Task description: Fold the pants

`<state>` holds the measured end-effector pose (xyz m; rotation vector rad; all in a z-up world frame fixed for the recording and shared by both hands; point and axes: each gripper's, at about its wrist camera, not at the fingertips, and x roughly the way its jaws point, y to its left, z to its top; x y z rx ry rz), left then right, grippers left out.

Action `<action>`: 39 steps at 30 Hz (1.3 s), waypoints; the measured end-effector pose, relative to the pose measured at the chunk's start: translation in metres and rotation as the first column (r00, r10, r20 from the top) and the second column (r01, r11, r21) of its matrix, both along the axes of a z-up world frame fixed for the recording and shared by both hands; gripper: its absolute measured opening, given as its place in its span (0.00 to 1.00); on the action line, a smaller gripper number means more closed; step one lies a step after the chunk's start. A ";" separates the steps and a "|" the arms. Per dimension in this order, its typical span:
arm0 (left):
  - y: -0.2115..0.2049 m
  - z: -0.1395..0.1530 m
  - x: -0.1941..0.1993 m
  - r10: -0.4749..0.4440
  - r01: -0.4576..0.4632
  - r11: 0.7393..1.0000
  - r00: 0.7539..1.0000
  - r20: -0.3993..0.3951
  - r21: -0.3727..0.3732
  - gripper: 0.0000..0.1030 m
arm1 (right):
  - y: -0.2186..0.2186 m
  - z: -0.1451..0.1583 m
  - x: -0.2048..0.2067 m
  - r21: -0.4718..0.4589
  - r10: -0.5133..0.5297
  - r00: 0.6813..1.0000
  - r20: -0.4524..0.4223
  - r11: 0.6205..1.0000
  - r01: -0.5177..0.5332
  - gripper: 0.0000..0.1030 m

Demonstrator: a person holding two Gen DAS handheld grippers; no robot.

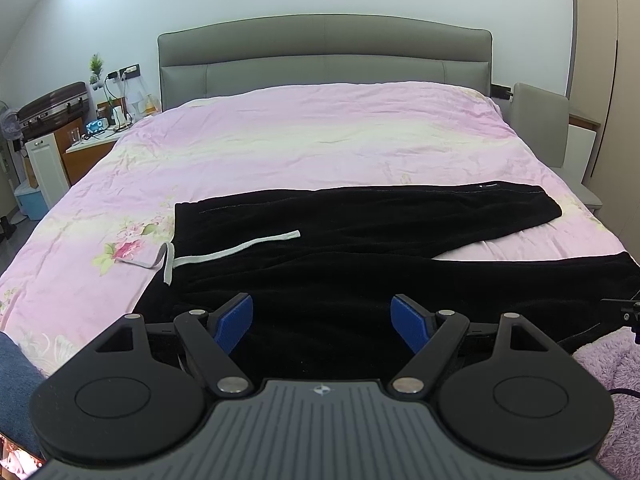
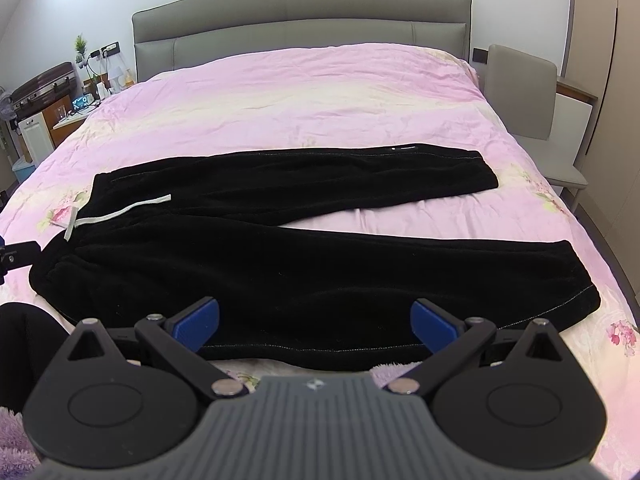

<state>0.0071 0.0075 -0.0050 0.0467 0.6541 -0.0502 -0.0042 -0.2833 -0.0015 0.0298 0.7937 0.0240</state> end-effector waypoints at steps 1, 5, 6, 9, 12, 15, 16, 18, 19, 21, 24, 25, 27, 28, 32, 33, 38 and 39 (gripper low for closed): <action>0.000 0.000 0.000 0.000 0.000 1.000 1.000 -0.002 0.001 0.89 | 0.000 0.000 0.000 -0.002 -0.001 1.000 -0.004 1.000 0.001 0.95; 0.001 -0.001 0.001 0.000 0.000 1.000 1.000 -0.007 -0.003 0.89 | 0.000 -0.001 0.001 -0.004 -0.005 1.000 -0.009 1.000 0.005 0.95; 0.001 0.000 0.001 -0.001 0.001 1.000 1.000 -0.008 -0.005 0.89 | 0.000 -0.001 0.001 -0.005 -0.005 1.000 -0.008 1.000 0.005 0.95; 0.000 0.000 0.001 0.000 0.000 1.000 1.000 -0.008 -0.004 0.89 | 0.002 -0.001 0.001 -0.009 -0.005 1.000 -0.011 1.000 0.005 0.95; 0.001 0.000 0.001 0.002 -0.002 1.000 1.000 -0.011 -0.003 0.89 | 0.002 -0.001 0.002 -0.013 -0.007 1.000 -0.016 1.000 0.007 0.95; 0.000 0.000 0.001 0.003 -0.003 1.000 1.000 -0.011 0.002 0.89 | 0.002 -0.001 0.003 -0.011 -0.009 1.000 -0.021 1.000 0.009 0.95; 0.000 0.000 0.001 0.003 -0.003 1.000 1.000 -0.010 0.004 0.89 | 0.002 -0.002 0.003 -0.013 -0.009 1.000 -0.025 1.000 0.009 0.95; -0.001 -0.001 0.000 0.002 -0.002 1.000 1.000 -0.011 0.004 0.89 | 0.002 -0.002 0.003 -0.016 -0.011 1.000 -0.028 1.000 0.011 0.95; -0.001 -0.001 0.001 0.002 -0.002 1.000 1.000 -0.013 0.005 0.89 | 0.002 -0.002 0.003 -0.017 -0.012 1.000 -0.029 1.000 0.012 0.95; 0.000 -0.003 0.001 0.006 -0.006 1.000 1.000 -0.018 0.006 0.89 | 0.003 -0.001 0.003 -0.015 -0.013 0.999 -0.030 1.000 0.013 0.95; 0.000 -0.004 0.002 0.011 -0.010 1.000 1.000 -0.028 0.006 0.89 | 0.003 -0.002 0.002 -0.015 -0.013 0.999 -0.029 1.000 0.013 0.95; 0.000 -0.005 0.002 0.012 -0.012 1.000 0.999 -0.030 0.006 0.89 | 0.003 -0.002 0.002 -0.015 -0.014 0.999 -0.030 1.000 0.013 0.95; 0.001 -0.006 0.002 0.015 -0.014 1.000 0.999 -0.034 0.009 0.89 | 0.002 -0.001 0.003 -0.012 -0.016 0.999 -0.030 1.000 0.015 0.95; 0.000 -0.006 0.002 0.015 -0.015 1.000 0.999 -0.035 0.010 0.89 | 0.002 -0.002 0.003 -0.011 -0.016 0.999 -0.031 1.000 0.016 0.95; 0.000 -0.006 0.002 0.016 -0.016 1.000 0.999 -0.037 0.012 0.89 | 0.002 -0.002 0.004 -0.009 -0.019 0.999 -0.034 1.000 0.019 0.95; 0.000 -0.007 0.003 0.017 -0.017 1.000 0.999 -0.038 0.013 0.89 | 0.002 -0.002 0.004 -0.009 -0.019 0.999 -0.033 1.000 0.019 0.95; 0.000 -0.007 0.003 0.018 -0.018 1.000 0.999 -0.044 0.014 0.89 | 0.003 -0.002 0.004 -0.009 -0.018 0.999 -0.035 1.000 0.018 0.95; 0.000 -0.008 0.003 0.018 -0.018 1.000 0.999 -0.045 0.014 0.89 | 0.003 -0.002 0.004 -0.010 -0.018 0.999 -0.035 1.000 0.018 0.95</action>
